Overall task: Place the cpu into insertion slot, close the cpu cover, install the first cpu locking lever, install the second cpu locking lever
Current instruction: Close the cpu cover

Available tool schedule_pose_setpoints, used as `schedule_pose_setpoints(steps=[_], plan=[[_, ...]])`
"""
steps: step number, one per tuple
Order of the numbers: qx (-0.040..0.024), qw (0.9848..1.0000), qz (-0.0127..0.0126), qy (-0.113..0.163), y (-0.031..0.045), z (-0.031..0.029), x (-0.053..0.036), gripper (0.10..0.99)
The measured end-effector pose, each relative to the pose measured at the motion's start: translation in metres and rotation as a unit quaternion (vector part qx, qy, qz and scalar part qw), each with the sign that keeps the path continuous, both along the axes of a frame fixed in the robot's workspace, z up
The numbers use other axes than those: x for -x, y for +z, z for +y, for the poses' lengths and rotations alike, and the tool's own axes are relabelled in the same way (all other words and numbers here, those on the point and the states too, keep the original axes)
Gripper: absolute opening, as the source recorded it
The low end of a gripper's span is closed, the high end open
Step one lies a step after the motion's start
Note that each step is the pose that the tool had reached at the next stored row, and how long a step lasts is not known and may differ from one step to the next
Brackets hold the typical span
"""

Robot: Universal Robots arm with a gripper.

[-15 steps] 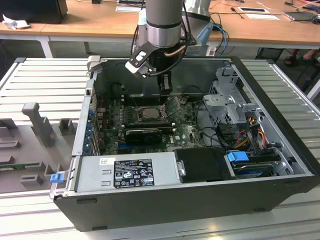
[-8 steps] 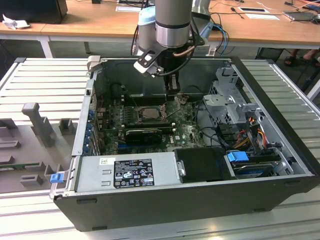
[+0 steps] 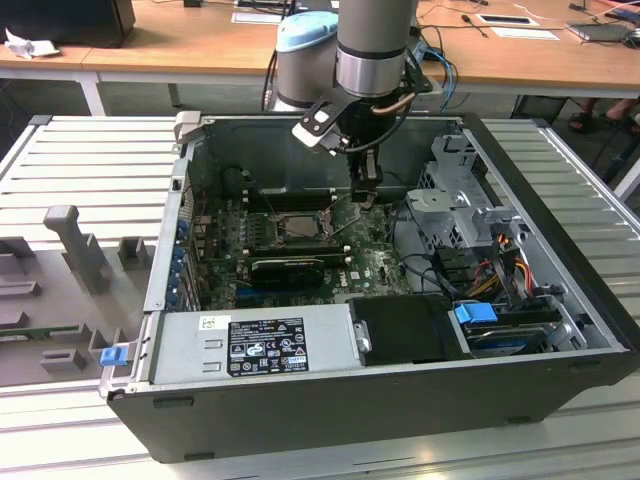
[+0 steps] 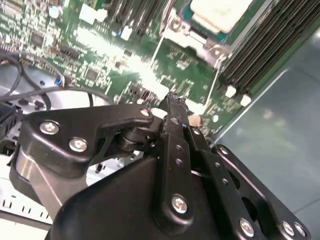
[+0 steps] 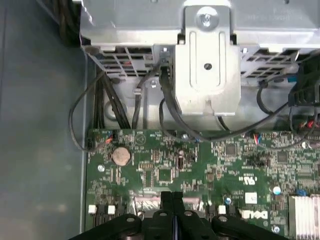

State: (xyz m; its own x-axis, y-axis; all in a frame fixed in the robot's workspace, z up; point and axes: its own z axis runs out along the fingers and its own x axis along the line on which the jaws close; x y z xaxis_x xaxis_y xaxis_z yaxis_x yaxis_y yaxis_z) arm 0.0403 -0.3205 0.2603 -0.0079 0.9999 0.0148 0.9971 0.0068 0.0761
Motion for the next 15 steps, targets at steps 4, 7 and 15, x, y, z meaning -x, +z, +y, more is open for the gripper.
schedule_pose_setpoints(steps=[4, 7, 15], plan=[[0.0, 1.0, 0.0017, 0.0, -0.0017, 0.0, -0.0113, 0.106], [-0.0001, 1.0, 0.0019, 0.0, -0.003, 0.0, -0.016, 0.106], [-0.0001, 0.999, 0.0442, 0.0, -0.0115, 0.0, -0.0199, 0.106]])
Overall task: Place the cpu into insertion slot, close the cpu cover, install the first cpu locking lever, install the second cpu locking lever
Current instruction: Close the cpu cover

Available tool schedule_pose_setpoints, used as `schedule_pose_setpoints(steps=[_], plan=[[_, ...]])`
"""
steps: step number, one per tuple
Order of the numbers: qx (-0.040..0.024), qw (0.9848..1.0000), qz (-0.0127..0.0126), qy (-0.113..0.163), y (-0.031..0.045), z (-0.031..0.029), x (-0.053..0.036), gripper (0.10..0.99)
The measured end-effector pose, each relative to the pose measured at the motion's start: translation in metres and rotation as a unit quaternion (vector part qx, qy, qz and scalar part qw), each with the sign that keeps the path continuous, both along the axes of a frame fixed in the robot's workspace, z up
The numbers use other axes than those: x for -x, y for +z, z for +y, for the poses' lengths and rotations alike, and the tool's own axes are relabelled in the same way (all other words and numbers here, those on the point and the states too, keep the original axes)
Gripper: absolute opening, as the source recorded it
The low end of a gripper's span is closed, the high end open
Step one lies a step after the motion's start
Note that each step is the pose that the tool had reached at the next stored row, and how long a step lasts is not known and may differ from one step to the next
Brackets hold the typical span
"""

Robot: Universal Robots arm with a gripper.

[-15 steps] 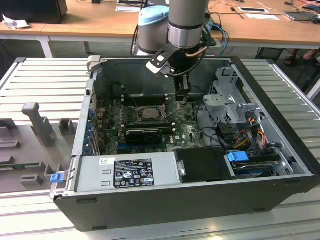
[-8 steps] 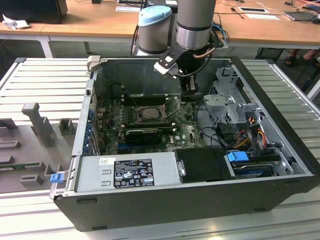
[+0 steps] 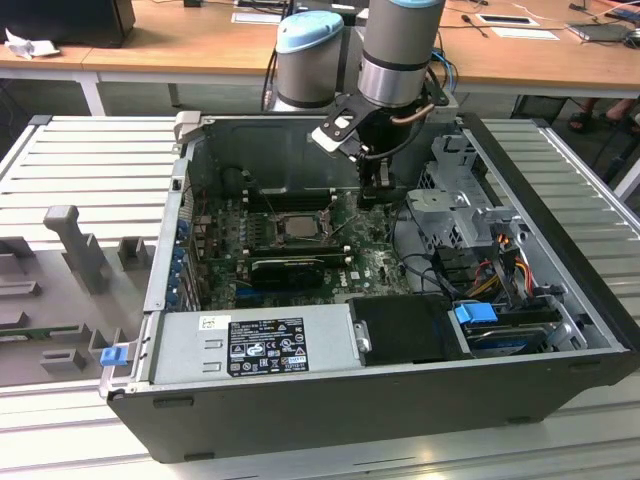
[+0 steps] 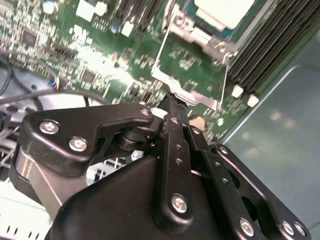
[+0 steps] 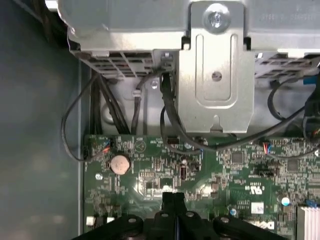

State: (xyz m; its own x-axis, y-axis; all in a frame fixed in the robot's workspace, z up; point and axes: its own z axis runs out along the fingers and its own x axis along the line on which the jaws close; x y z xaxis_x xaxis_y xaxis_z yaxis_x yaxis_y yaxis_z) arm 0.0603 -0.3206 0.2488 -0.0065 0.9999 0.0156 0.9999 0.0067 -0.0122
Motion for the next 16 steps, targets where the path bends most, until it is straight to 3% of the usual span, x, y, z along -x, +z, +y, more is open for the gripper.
schedule_pose_setpoints(steps=[16], plan=[[-0.0005, 1.0, 0.0006, 0.0, 0.0, -0.0001, 0.0162, 0.106]])
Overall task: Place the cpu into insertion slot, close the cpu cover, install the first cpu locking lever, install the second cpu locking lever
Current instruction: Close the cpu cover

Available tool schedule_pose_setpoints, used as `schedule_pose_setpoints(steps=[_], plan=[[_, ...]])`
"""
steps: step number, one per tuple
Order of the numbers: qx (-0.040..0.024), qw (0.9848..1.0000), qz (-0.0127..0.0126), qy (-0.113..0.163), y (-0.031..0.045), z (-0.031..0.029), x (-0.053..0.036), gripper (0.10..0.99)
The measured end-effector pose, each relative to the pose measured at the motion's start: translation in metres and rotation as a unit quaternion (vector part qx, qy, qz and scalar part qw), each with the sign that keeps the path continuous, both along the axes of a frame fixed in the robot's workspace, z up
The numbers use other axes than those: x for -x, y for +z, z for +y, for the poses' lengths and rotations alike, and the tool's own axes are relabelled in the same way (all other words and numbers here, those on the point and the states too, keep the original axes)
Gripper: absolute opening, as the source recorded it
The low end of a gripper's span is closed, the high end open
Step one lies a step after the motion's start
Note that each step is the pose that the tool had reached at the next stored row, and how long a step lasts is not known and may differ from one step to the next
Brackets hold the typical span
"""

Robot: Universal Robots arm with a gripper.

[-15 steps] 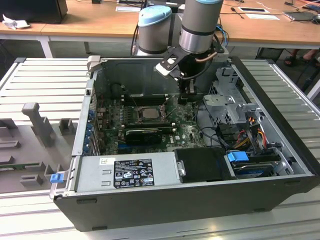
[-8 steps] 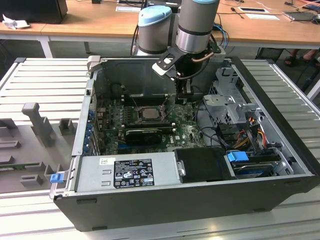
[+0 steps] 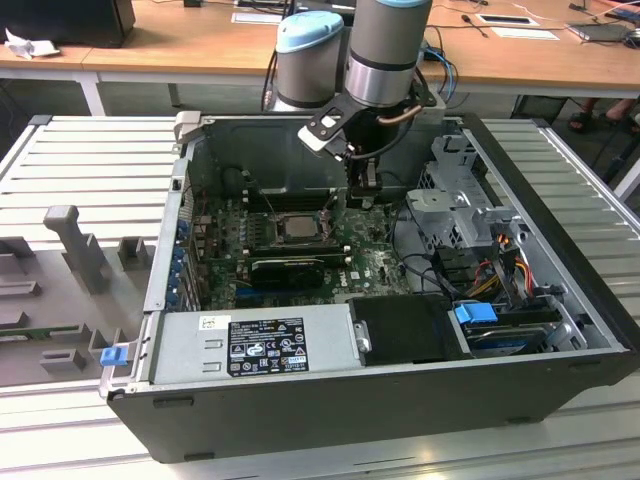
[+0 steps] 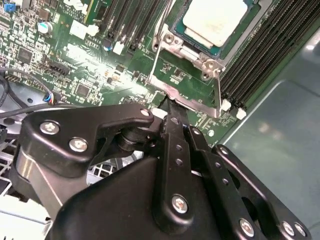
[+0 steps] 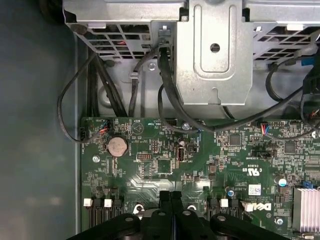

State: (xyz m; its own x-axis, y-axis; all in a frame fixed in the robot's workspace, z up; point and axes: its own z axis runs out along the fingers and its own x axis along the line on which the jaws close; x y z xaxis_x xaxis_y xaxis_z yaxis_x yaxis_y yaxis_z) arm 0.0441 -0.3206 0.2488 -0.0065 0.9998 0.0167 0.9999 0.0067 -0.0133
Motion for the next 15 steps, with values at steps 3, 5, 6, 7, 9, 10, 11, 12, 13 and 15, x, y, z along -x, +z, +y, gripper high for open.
schedule_pose_setpoints(steps=[3, 5, 6, 7, 9, 10, 11, 12, 13, 15], plan=[[-0.0004, 1.0, 0.0, 0.0, 0.0, -0.0004, 0.0084, 0.106], [-0.0005, 1.0, -0.0001, 0.0, 0.0, -0.0004, 0.0154, 0.106], [-0.0005, 1.0, -0.0001, 0.0, -0.0001, -0.0004, 0.0185, 0.106], [-0.0007, 1.0, -0.0004, 0.0, -0.0002, -0.0005, 0.0234, 0.106], [-0.0007, 1.0, -0.0006, 0.0, -0.0007, -0.0004, 0.0277, 0.106], [-0.0007, 1.0, -0.0007, 0.0, -0.0008, -0.0004, 0.0312, 0.106], [-0.0006, 1.0, -0.0011, 0.0, -0.0011, -0.0005, 0.038, 0.106], [-0.0007, 1.0, -0.0012, 0.0, -0.0015, -0.0004, 0.0408, 0.106], [-0.0007, 1.0, -0.0013, 0.0, -0.002, -0.0004, 0.042, 0.106], [-0.0007, 1.0, -0.0014, 0.0, -0.0045, -0.0005, 0.044, 0.106]])
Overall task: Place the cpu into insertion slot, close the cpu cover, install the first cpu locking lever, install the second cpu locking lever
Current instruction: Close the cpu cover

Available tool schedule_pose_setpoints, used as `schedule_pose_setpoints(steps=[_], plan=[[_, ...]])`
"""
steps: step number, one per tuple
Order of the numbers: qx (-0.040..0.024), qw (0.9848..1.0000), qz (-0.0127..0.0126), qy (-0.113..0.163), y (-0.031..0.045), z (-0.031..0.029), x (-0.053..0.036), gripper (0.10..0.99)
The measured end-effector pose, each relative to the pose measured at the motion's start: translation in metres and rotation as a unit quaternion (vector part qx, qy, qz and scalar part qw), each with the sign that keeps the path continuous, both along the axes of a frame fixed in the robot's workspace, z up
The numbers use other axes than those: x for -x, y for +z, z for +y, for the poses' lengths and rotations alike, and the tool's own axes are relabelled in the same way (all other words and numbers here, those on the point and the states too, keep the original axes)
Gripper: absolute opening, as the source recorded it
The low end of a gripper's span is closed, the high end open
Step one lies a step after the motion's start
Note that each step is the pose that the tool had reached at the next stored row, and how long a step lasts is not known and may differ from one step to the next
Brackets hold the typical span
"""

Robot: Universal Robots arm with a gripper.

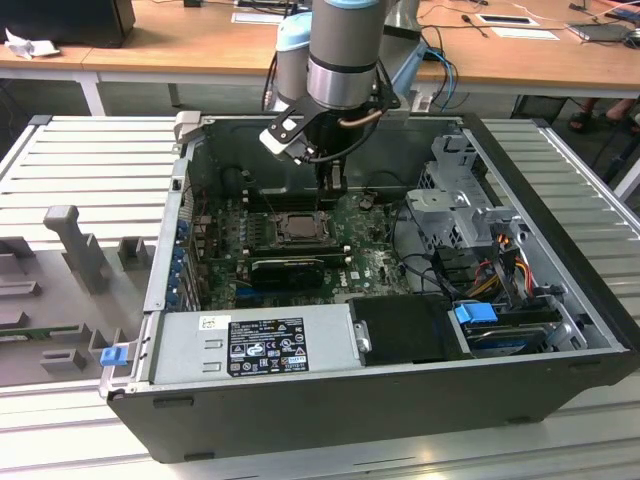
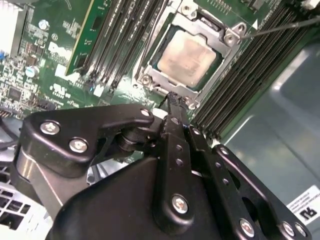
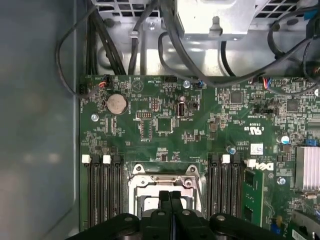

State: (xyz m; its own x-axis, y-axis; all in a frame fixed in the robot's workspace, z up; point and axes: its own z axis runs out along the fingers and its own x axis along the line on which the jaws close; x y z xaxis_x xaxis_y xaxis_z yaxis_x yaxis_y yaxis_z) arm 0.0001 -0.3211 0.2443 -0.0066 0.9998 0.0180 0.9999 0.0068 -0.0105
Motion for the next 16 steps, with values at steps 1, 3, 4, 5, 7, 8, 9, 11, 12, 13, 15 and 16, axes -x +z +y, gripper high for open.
schedule_pose_setpoints(steps=[1, 3, 4, 5, 7, 8, 9, 11, 12, 13, 15, 16], plan=[[0.0, 1.0, 0.0, 0.0, -0.002, 0.0, 0.0004, 0.106], [0.0, 1.0, 0.0, 0.0, -0.0064, 0.0, 0.0019, 0.106], [-0.0002, 1.0, 0.0, 0.0, -0.0065, 0.0, 0.0036, 0.106], [-0.0005, 1.0, 0.0, 0.0, -0.0066, 0.0, 0.0048, 0.106], [-0.002, 1.0, 0.0, 0.0, -0.0066, 0.0, 0.0086, 0.106], [-0.0027, 1.0, 0.0, 0.0, -0.0066, 0.0, 0.0105, 0.106], [-0.0034, 1.0, 0.0, 0.0, -0.0068, 0.0, 0.0147, 0.106], [-0.0046, 1.0, 0.0, 0.003, -0.0069, 0.0, 0.0167, 0.106], [-0.0051, 1.0, 0.0, 0.005, -0.0069, 0.0, 0.0174, 0.106], [-0.0057, 1.0, 0.0, 0.007, -0.007, 0.0, 0.0181, 0.106], [-0.0065, 0.9999, -0.0001, 0.011, -0.0073, 0.0001, 0.0223, 0.106], [-0.0065, 0.9999, -0.0002, 0.011, -0.0073, 0.0001, 0.0241, 0.106]])
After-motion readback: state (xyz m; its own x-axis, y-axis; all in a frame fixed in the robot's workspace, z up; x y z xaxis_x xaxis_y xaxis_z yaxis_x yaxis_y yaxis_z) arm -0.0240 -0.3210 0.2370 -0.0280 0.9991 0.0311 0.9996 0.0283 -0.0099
